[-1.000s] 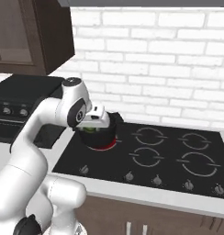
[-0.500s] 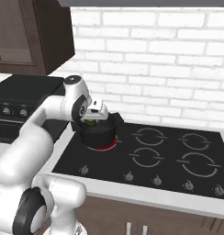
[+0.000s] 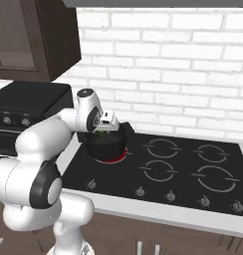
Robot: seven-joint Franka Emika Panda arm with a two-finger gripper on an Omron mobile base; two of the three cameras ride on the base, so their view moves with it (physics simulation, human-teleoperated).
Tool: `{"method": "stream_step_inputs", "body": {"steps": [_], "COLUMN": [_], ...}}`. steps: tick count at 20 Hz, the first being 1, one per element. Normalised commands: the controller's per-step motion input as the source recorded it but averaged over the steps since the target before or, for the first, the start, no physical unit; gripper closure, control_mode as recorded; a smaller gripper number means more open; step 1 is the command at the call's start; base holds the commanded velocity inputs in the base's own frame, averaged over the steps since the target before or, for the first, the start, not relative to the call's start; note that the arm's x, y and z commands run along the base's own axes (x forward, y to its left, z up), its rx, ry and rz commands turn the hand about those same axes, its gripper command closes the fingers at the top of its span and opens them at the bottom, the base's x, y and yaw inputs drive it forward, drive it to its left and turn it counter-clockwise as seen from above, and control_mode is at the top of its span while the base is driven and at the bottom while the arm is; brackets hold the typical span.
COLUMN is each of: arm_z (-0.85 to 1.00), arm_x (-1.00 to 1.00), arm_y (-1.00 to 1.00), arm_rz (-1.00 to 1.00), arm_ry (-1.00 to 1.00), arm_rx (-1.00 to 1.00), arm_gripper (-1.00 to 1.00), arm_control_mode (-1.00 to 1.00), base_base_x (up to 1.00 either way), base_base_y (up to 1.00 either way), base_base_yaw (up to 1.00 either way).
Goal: Put the tomato and avocado in the pot. Retrieve the spatula and lightly stir the vegetables in the pot.
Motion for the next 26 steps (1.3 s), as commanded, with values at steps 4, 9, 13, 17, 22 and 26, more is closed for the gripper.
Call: {"method": "stream_step_inputs", "body": {"steps": [4, 9, 13, 17, 22, 26], "arm_z": [-0.54, -0.32, -0.17, 0.05, 0.38, 0.45], "arm_x": [0.30, 0.12, 0.01, 0.00, 0.00, 0.00], "arm_y": [0.02, 0.00, 0.00, 0.00, 0.00, 0.00], "arm_rz": [0.00, 0.00, 0.00, 0.00, 0.00, 0.00], "arm_ry": [0.00, 0.00, 0.00, -0.01, 0.00, 0.00], "arm_rx": [0.00, 0.00, 0.00, 0.00, 0.00, 0.00], "arm_gripper": [1.00, 1.00, -1.00, -1.00, -1.00, -1.00], "arm_control_mode": [-1.00, -1.00, -1.00, -1.00, -1.00, -1.00], "base_base_x": [0.00, 0.00, 0.00, 0.00, 0.00, 0.00], "base_base_y": [0.00, 0.00, 0.00, 0.00, 0.00, 0.00], "base_base_yaw": [0.00, 0.00, 0.00, 0.00, 0.00, 0.00]}}
